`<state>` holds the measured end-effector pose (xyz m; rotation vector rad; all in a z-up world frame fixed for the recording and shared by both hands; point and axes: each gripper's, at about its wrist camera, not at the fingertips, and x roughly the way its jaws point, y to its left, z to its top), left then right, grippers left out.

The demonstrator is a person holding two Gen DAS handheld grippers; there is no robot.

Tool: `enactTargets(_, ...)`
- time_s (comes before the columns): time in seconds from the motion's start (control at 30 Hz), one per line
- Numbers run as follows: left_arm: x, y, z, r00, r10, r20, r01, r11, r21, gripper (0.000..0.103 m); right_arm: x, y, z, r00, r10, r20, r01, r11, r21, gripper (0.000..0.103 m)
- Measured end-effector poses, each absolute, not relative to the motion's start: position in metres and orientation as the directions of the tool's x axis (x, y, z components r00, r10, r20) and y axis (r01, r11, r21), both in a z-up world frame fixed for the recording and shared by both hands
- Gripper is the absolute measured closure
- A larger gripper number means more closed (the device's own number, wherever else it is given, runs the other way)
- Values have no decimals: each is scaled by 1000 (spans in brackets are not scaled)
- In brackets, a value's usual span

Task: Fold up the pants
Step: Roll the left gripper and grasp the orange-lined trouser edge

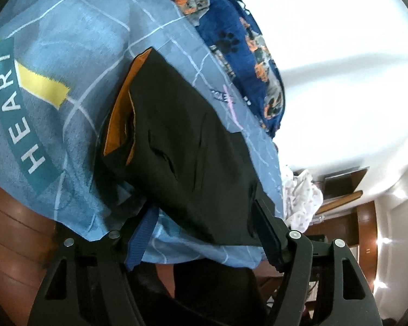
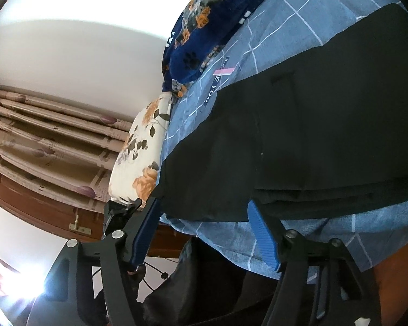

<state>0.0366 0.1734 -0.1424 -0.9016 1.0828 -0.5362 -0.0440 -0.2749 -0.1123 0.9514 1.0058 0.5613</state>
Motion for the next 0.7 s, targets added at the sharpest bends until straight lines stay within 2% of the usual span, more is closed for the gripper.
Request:
enactTargets(0.2, 34, 171, -127, 440, -771, -460, 18, 520, -854, 33, -45, -272, -116, 442, 777, -448, 29, 487, 873, 34)
enactTargets(0.3, 36, 162, -132, 424, -726, -541, 1, 598, -801, 33, -44, -271, -119, 436, 780, -449, 38, 483, 875, 33)
enactTargets(0.4, 38, 161, -149, 392, -709, -586, -67, 614, -787, 33, -44, -269, -121, 431, 786, -442, 46, 470, 881, 33)
enactTargets(0.57, 41, 167, -154, 424, -716, -555, -87, 578, -812, 33, -44, -269, -120, 431, 787, -441, 46, 469, 882, 31)
enactTargets(0.7, 40, 165, -134, 476, -733, -486, 3, 554, -832, 33, -43, -268, -120, 427, 789, -442, 54, 466, 883, 30)
